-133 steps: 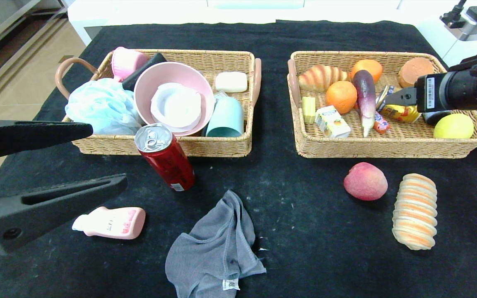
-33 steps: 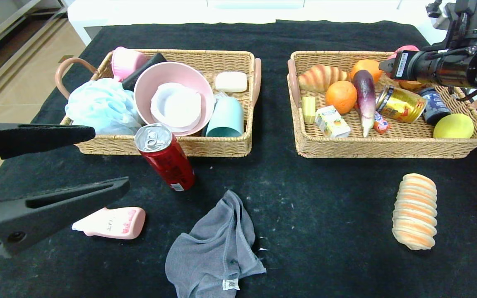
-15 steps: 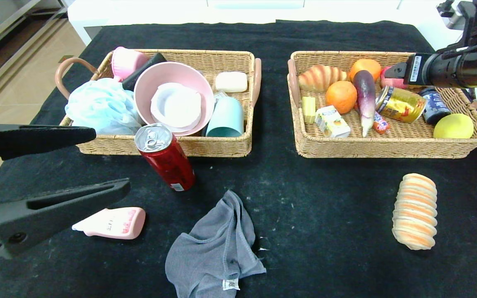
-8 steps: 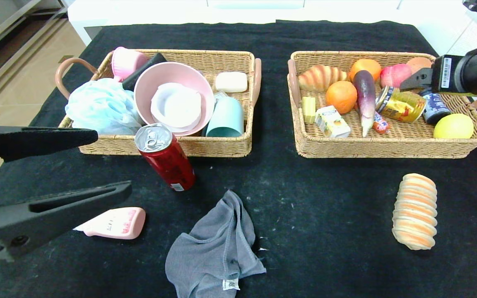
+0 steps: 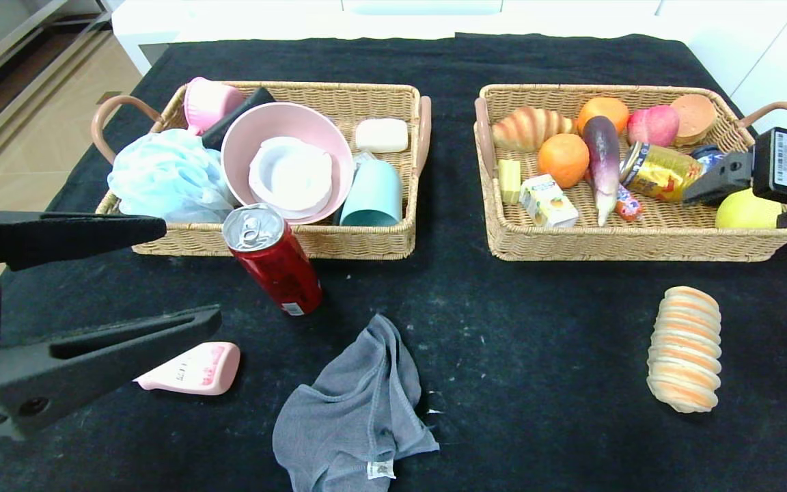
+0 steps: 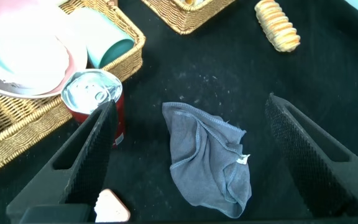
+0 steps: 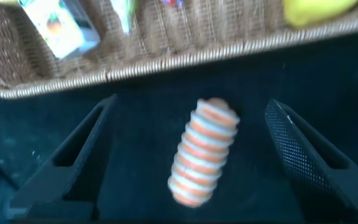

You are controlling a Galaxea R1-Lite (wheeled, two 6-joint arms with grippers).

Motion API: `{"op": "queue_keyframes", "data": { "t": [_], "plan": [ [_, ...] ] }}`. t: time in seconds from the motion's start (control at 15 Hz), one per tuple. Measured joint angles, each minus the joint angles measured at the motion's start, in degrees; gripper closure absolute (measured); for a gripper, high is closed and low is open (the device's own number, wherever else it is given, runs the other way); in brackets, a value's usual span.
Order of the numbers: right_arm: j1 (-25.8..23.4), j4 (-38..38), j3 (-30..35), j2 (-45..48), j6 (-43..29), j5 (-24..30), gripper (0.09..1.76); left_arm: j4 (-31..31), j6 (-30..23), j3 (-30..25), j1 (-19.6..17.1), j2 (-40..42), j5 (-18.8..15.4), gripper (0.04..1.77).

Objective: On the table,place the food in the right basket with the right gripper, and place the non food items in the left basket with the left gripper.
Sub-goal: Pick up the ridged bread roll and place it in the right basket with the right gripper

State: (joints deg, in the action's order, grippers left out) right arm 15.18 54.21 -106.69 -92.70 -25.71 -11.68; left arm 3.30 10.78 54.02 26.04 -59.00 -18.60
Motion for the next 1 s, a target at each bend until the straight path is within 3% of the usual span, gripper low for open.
{"op": "queue_keyframes", "data": {
  "t": [0.4, 0.6, 1.0],
  "plan": [
    [0.3, 2.6, 8.0, 1.2, -2.8, 0.6, 0.15, 0.1, 0.0, 0.0, 0.0, 0.0, 0.0, 0.09],
    [-0.2, 2.0, 13.9, 1.9, -2.9, 4.1, 0.15, 0.1, 0.0, 0.0, 0.0, 0.0, 0.0, 0.09],
    [-0.4, -7.7, 24.2, 2.0, -4.6, 6.3, 0.15, 0.1, 0.0, -0.1, 0.0, 0.1, 0.0, 0.09]
  ]
}}
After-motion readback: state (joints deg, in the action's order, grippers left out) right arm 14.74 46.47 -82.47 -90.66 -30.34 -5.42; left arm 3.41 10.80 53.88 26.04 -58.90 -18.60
